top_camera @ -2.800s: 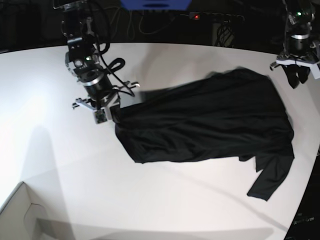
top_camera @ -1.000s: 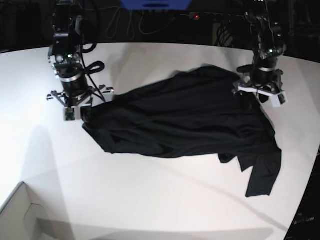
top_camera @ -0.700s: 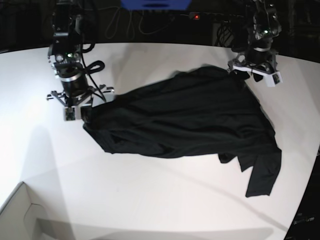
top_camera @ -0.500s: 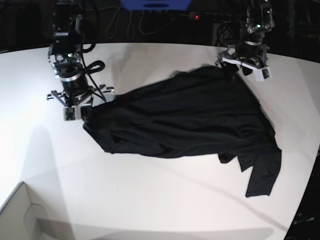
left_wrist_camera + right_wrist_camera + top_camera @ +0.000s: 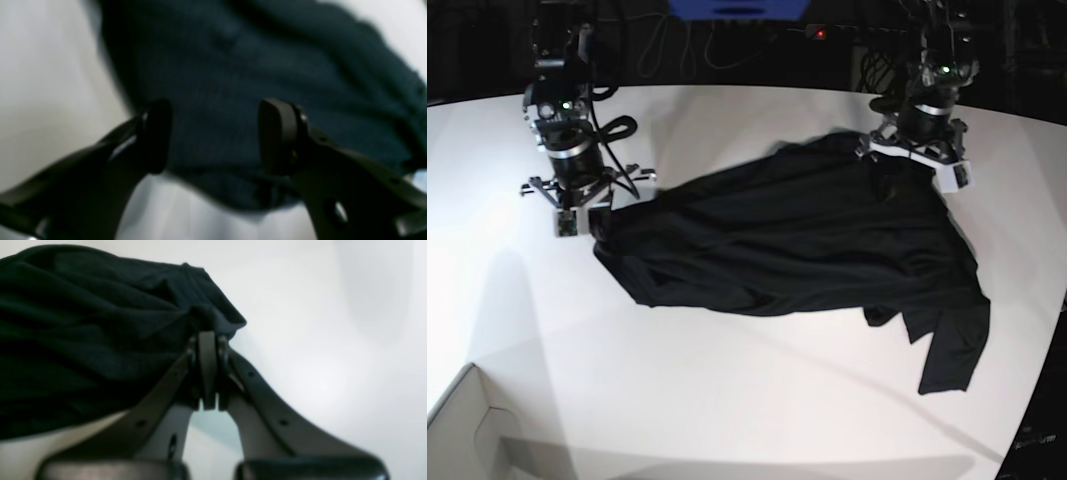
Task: Layout the t-shirt on the table in an organized manner, then fold the t-shirt properly
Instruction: 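Grasp another shirt edge with the left gripper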
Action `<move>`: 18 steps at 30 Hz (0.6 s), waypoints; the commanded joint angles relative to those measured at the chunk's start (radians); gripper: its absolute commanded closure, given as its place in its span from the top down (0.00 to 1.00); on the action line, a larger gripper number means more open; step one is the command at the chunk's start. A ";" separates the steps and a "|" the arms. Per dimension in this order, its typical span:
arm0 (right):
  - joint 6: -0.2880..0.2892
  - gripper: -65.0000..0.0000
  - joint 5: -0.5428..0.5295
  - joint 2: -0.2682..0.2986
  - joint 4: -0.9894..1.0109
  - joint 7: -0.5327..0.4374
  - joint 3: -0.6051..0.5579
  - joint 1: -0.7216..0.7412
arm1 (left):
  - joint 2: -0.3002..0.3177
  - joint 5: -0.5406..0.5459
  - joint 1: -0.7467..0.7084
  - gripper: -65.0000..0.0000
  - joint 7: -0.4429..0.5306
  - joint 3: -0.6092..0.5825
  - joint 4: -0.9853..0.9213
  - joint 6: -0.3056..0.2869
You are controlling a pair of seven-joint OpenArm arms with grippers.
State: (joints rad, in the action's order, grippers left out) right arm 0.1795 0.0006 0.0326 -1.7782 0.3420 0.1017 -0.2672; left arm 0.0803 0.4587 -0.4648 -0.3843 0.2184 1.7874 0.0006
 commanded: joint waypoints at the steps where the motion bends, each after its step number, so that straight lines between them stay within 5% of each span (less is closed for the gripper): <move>1: -0.001 0.00 -0.007 0.000 -0.042 -0.037 0.000 -0.002 | 0.003 0.004 0.002 0.61 0.015 0.005 0.019 -0.001; 16: -0.001 0.00 -0.007 -0.010 -0.153 -0.037 0.000 -0.129 | 0.005 -0.001 0.094 0.61 0.015 0.008 0.116 -0.004; 18: -0.001 0.08 -0.007 -0.006 -0.133 -0.036 0.002 -0.131 | 0.005 -0.002 0.096 0.61 0.015 0.008 0.122 -0.004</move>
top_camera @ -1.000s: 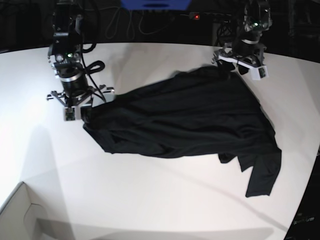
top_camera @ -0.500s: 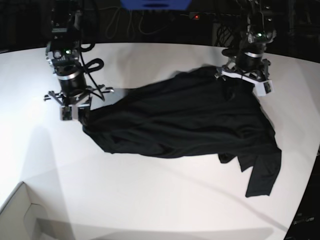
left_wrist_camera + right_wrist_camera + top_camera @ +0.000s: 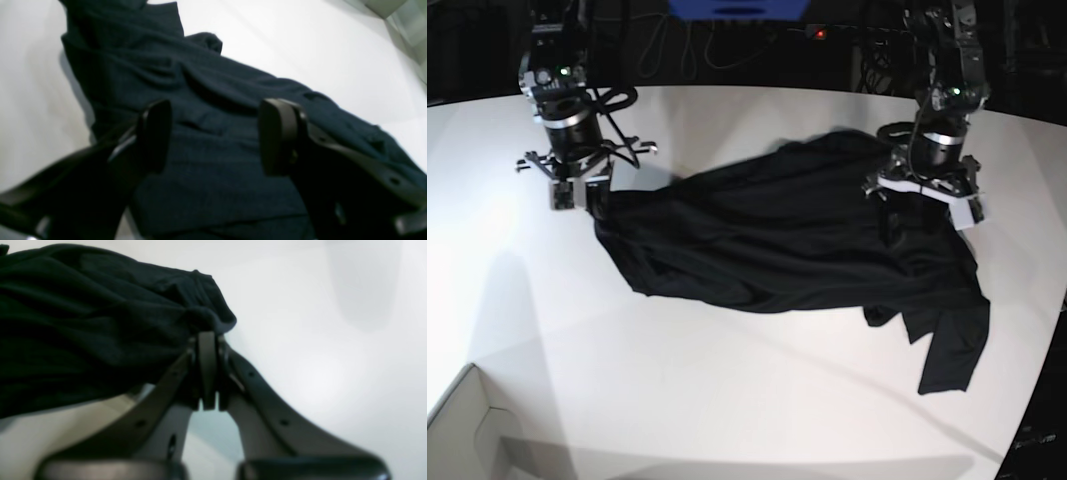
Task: Layout the t-shirt on the table in an organized manner, then fold the t-shirt properly
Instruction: 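Grasp another shirt edge with the left gripper, then lift the shirt with both grippers and pull it toward the robot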
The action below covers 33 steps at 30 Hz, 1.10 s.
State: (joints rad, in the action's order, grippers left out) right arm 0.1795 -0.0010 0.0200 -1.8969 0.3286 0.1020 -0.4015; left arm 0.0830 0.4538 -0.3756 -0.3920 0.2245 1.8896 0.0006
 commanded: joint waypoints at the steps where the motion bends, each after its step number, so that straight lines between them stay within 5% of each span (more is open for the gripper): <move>1: -0.001 0.14 -0.004 0.008 -0.005 -0.023 0.003 0.003 | 0.004 0.003 0.007 0.61 0.023 0.002 0.024 -0.004; 5: -0.001 0.40 -0.004 0.045 -0.008 -0.027 0.003 -0.032 | 0.033 0.007 0.000 0.61 0.023 0.002 0.024 -0.004; 9: -0.001 0.54 -0.004 0.057 -0.062 -0.027 0.023 -0.038 | 0.051 0.007 -0.004 0.61 0.023 0.002 0.018 -0.004; 14: -0.001 0.56 -0.004 0.057 -0.053 -0.016 0.023 0.077 | 0.051 0.007 -0.027 0.61 0.023 0.051 0.014 -0.004; 17: 0.002 0.56 -0.004 0.067 0.021 0.071 -0.029 0.227 | 0.050 0.007 -0.046 0.61 0.023 0.059 0.014 -0.004; 23: 0.168 0.56 0.000 0.074 0.291 0.298 -0.137 0.539 | 0.050 0.003 -0.095 0.61 0.023 0.060 0.014 -0.004; 33: 0.211 0.56 0.000 0.093 0.722 0.280 -0.146 0.735 | 0.042 0.007 -0.118 0.61 0.023 0.108 0.014 -0.004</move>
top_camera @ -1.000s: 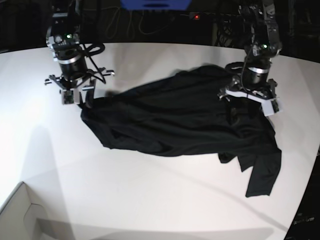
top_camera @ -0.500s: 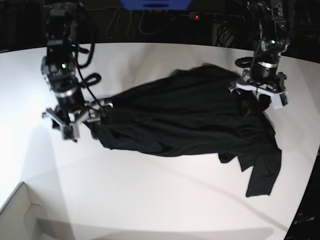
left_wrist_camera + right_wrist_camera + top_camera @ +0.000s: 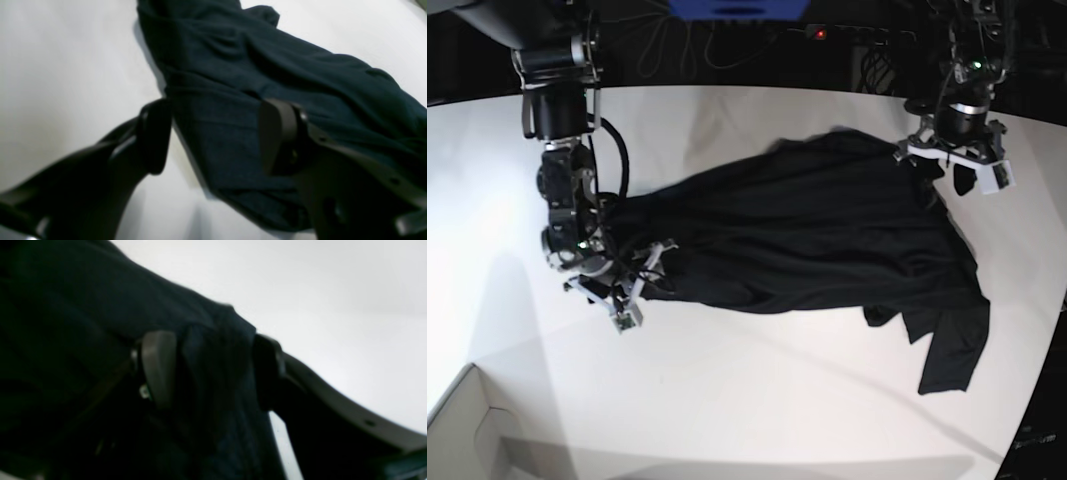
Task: Layout the t-shirt on the table in an organized manner, then fold the t-shirt properly
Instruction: 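Lift the shirt with both grippers and pull it toward the robot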
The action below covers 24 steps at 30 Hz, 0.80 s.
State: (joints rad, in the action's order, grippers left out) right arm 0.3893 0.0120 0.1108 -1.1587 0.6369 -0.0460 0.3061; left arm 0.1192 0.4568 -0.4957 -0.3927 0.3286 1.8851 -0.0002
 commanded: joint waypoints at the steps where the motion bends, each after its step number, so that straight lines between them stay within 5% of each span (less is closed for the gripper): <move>1: 0.001 0.56 -0.013 0.002 0.007 -0.050 0.002 0.032 | 0.007 0.004 0.004 0.61 0.024 0.004 0.018 -0.004; 5: 0.001 0.49 -0.013 0.013 0.066 -0.131 0.002 0.032 | 0.007 0.004 0.007 0.61 0.024 0.004 0.018 -0.004; 10: 0.001 0.00 -0.013 0.014 0.069 -0.159 0.004 0.032 | 0.007 0.004 0.007 0.61 0.024 0.004 0.018 -0.004; 24: -0.005 0.00 -0.017 -0.006 -0.599 -0.162 0.104 -0.072 | 0.014 0.004 0.024 0.61 0.033 0.005 0.029 -0.004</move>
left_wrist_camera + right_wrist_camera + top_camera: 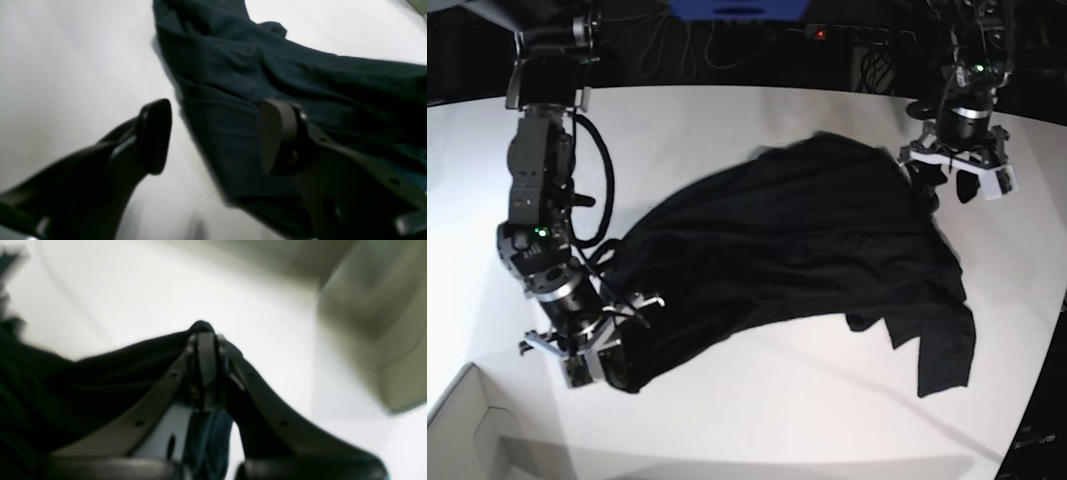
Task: Layout the t-shirt on the table in an organized manner, then fold the t-shirt properly
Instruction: 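Lift the shirt with both grippers and pull it toward the robot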
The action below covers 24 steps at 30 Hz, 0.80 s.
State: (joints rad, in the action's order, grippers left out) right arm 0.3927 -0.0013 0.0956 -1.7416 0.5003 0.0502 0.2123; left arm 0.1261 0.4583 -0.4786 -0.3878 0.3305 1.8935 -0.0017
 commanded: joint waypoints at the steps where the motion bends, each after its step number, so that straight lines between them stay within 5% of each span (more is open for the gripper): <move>1: -0.008 0.00 -0.004 -0.003 -0.034 -0.025 0.029 0.026 | 0.005 0.003 0.011 0.61 0.025 0.003 0.021 -0.002; 9: -0.010 0.00 -0.003 -0.099 -0.027 -0.024 0.314 0.105 | 0.007 0.003 0.033 0.61 0.028 0.003 0.010 -0.002; 24: -0.010 0.00 -0.001 -0.101 -0.014 -0.022 0.322 0.005 | 0.002 0.004 0.321 0.62 0.023 -0.084 -0.280 -0.002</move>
State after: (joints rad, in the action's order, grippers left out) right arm 0.3817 0.0105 -0.0135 -1.7370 0.5049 0.3729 0.1993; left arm 0.1211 0.4625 -0.1673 -0.3820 0.2417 1.5997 -0.0059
